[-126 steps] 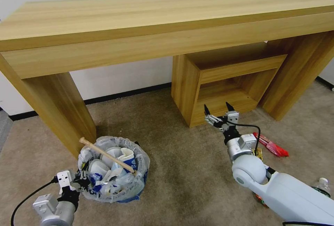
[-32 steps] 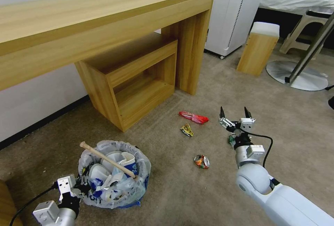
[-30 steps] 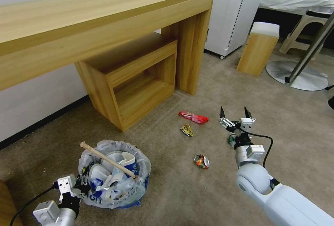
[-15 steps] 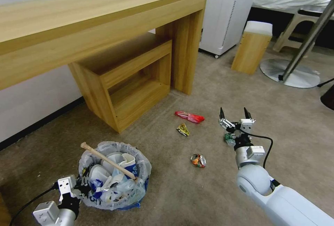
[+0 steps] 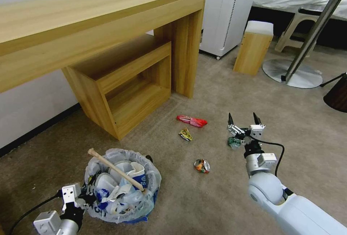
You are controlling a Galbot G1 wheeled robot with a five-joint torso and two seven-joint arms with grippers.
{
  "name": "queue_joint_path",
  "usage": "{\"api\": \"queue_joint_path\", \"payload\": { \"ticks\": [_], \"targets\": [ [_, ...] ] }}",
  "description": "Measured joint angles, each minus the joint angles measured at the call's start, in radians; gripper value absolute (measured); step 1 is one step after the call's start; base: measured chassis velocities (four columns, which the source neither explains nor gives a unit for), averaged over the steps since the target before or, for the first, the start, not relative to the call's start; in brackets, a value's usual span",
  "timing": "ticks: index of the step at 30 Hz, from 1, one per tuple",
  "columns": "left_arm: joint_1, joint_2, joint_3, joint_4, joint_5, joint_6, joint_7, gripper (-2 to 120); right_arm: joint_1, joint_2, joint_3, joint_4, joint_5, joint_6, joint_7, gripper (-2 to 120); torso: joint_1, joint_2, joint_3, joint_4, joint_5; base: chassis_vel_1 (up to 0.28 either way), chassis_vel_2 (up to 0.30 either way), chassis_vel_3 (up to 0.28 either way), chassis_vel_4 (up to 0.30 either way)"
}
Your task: Pick up the trash bin and place the garbage on the floor into it.
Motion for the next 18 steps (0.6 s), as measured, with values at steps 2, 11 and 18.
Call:
{"api": "queue_joint_path", "payload": {
  "ticks": [2,11,18],
  "targets": [
    [0.001,0.005,-0.001,-0.001,-0.002,0.002,0.003,3,-0.005,-0.001,0.004,0.002,0.001,0.002,-0.004,100,0.0,0.0,0.0,0.0,0.0,0.0,0.0,0.0,0.0],
    [0.022,0.04,0.002,-0.007,-0.004,0.007,0.017,3,-0.069,0.001,0.056,0.02,-0.01,0.005,-0.023,100,0.0,0.0,0.0,-0.0001,0.0,0.0,0.0,0.0,0.0],
    [0.025,0.051,0.002,-0.007,-0.003,0.007,0.018,3,-0.138,0.011,0.1,0.029,-0.025,0.004,-0.029,100,0.0,0.0,0.0,-0.0001,0.0,0.0,0.0,0.0,0.0]
  ]
}}
